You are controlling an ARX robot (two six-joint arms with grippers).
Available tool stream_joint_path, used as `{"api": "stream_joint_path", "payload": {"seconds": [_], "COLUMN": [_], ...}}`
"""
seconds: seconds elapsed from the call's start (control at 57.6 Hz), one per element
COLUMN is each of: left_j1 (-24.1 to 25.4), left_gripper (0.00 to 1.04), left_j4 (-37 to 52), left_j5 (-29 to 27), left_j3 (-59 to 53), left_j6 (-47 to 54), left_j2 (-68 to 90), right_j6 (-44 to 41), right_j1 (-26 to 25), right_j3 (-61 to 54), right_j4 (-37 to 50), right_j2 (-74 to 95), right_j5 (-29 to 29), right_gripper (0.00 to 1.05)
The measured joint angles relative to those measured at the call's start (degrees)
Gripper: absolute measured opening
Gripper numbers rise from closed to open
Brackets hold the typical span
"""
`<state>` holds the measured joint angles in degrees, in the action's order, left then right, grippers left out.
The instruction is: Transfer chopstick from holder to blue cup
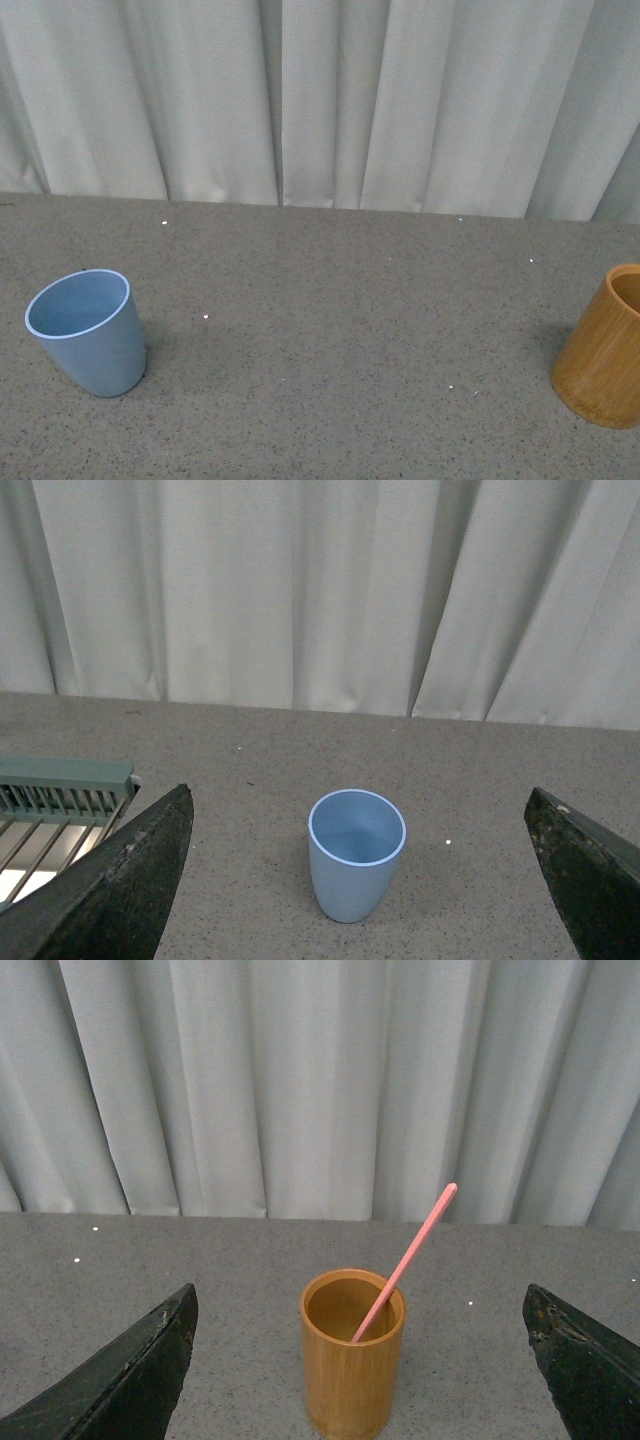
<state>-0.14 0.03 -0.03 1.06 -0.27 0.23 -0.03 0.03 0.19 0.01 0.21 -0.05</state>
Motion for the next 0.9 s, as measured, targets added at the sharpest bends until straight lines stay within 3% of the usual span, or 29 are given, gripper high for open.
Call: {"api": "stream_joint_path", "payload": {"seconds": [0.903], "left_j1": [0.00], "left_gripper": [0.98], "left_j4": [0.00], "left_j5": [0.00], "left_j3": [0.00], "left_j6": [0.00], "left_j2": [0.00], "right_j6": [0.00], "right_j1": [0.00], "right_j3": [0.00], "right_j4": [0.00], "right_j2": [0.00], "right_j5": [0.00], "right_gripper": [0.95]}}
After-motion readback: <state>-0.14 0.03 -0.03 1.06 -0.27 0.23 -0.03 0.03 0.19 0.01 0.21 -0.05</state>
